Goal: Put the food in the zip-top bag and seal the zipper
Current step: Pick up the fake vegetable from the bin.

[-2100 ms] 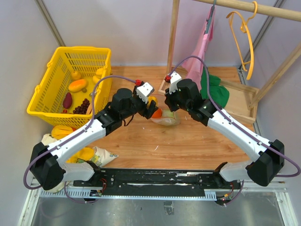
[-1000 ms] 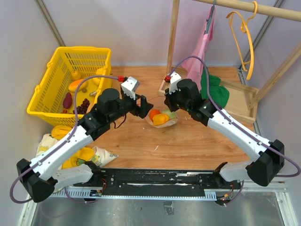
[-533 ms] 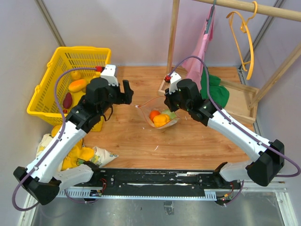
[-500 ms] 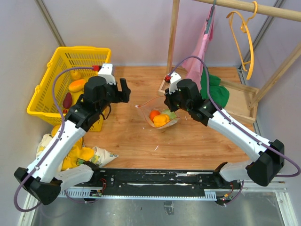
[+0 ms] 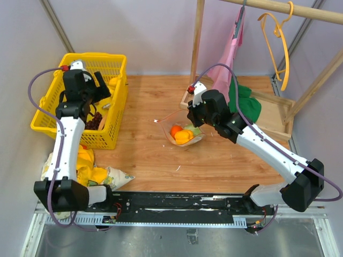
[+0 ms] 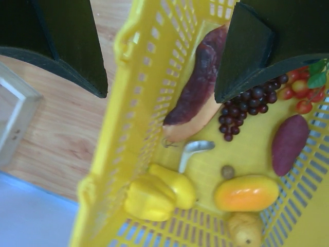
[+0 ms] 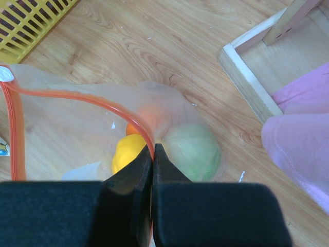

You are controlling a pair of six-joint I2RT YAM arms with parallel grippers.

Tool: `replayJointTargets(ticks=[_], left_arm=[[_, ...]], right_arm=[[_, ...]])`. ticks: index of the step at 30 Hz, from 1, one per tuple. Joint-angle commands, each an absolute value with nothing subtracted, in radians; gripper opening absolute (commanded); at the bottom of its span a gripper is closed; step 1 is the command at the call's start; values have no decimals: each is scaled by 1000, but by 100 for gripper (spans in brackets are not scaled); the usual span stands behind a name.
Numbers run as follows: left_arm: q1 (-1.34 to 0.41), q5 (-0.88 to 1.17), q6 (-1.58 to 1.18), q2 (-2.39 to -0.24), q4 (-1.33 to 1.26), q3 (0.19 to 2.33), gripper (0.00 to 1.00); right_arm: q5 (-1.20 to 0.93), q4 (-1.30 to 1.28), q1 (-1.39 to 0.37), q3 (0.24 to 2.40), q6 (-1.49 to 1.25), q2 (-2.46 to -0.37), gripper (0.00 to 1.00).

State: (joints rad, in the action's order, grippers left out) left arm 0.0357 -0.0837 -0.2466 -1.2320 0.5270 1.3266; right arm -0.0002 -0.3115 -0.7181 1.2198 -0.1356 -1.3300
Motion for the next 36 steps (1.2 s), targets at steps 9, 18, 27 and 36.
replayJointTargets(ticks=[9, 18, 27, 36], left_arm=[[271, 164, -334, -1524, 469, 1439, 88], [279, 148, -320, -1781, 439, 1529, 86], [279, 157, -215, -1991, 406, 1584, 86], [278, 195, -200, -2139, 387, 1640, 84]], right_arm=[[-6, -306, -704, 1234, -131, -1339, 1], [-19, -300, -695, 1226, -127, -1338, 1], [-35, -296, -687, 1223, -127, -1347, 1], [-40, -310, -684, 1243, -127, -1389, 1]])
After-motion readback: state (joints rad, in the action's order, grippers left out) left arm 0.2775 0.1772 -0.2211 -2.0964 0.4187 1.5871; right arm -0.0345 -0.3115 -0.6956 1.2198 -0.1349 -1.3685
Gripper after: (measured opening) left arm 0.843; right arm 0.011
